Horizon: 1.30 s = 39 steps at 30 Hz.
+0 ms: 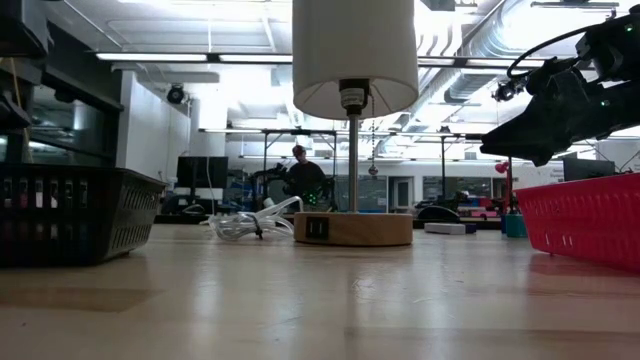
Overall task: Pick & Place Office items
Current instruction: Put the purple charger adapter into the black bin, then put the white charger adapter into the black bin
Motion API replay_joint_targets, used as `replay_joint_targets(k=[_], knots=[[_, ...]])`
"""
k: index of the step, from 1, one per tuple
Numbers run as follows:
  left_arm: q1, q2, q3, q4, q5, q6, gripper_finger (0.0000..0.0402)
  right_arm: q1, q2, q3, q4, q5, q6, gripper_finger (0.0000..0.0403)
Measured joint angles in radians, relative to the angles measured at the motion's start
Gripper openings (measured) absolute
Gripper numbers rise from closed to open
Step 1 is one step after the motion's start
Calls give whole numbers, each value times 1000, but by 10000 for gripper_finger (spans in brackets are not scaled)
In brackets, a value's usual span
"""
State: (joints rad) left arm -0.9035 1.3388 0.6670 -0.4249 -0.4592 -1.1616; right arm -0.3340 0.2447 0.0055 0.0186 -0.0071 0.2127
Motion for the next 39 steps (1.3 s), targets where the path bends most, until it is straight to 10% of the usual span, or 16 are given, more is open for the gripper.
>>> replay_joint_targets(k=[39], knots=[[0,-90,0,0,-42,54,169,0,0,0,0,0,0,160]])
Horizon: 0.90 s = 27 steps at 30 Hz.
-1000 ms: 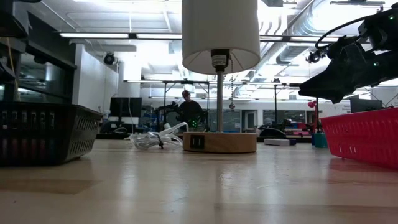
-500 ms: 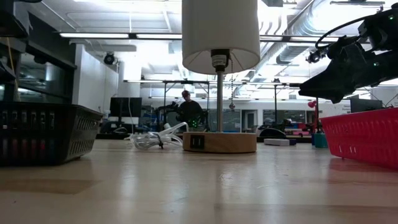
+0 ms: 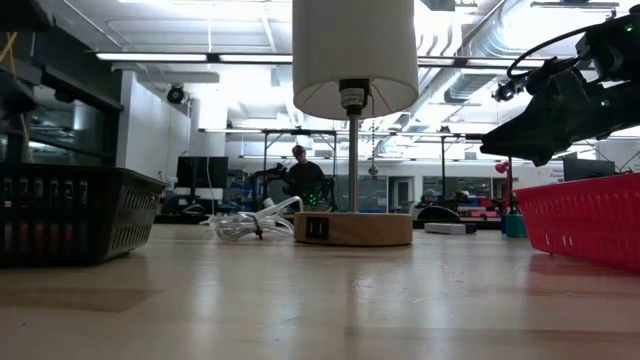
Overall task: Pick & Place Office items
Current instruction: Put the white charger adapter into the black bin
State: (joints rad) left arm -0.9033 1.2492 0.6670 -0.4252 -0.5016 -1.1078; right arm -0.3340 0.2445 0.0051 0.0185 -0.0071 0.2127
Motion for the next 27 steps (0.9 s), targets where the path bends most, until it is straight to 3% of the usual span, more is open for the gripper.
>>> replay_joint_targets(k=[7,15,22,27], knots=[[59,-89,0,-40,-83,103,169,0,0,0,0,0,0,160],[312,-186,0,-150,-65,229,169,0,0,0,0,0,0,160],[663,-220,0,-173,131,482,169,0,0,0,0,0,0,160],[922,-218,0,-113,274,765,169,0,0,0,0,0,0,160]])
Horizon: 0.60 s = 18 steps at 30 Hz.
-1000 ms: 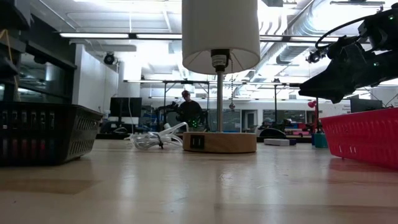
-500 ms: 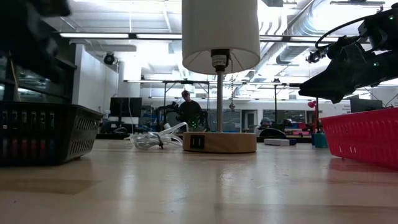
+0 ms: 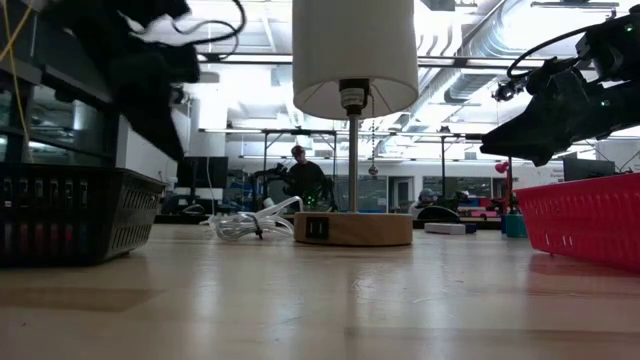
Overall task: Pick & Place Office items
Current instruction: Put the white charger adapter into the black bin
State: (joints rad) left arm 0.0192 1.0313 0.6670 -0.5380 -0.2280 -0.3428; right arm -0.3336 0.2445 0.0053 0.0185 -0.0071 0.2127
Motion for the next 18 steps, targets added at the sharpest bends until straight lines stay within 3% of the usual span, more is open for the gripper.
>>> replay_joint_targets(k=[6,18], knots=[[246,2,0,149,183,322,169,0,0,0,0,0,0,160],[606,173,31,265,481,583,169,0,0,0,0,0,0,160]])
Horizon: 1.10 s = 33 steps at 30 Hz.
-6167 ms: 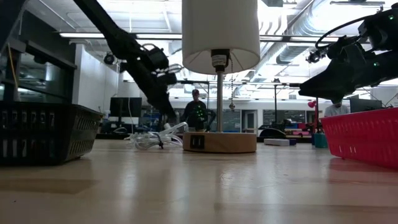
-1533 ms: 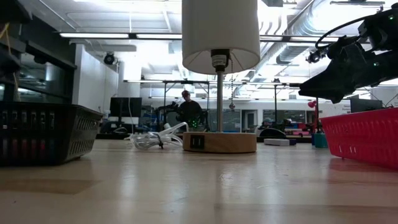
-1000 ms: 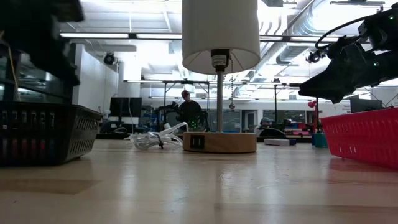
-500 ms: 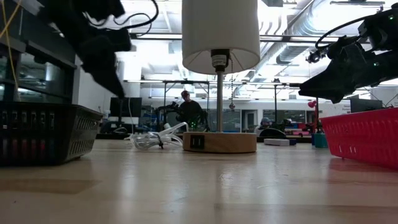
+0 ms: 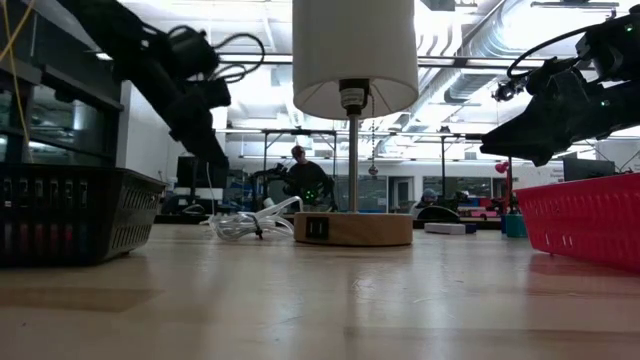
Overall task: Pick & Place Office items
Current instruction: Put the white charger adapter into the black bin
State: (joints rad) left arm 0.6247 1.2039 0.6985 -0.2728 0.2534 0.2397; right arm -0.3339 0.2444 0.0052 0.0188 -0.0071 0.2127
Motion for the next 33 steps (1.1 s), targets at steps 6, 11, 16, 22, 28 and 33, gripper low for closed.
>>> replay_joint_targets(k=[6,11,16,22,28,33], knots=[[81,124,133,-28,11,132,169,0,0,0,0,0,0,160],[123,249,277,-133,11,221,169,0,0,0,0,0,0,160],[176,345,365,-200,21,333,169,0,0,0,0,0,0,160],[235,388,401,-203,21,392,169,0,0,0,0,0,0,160],[271,422,408,-206,17,427,169,0,0,0,0,0,0,160],[286,453,416,-191,12,444,169,0,0,0,0,0,0,160]])
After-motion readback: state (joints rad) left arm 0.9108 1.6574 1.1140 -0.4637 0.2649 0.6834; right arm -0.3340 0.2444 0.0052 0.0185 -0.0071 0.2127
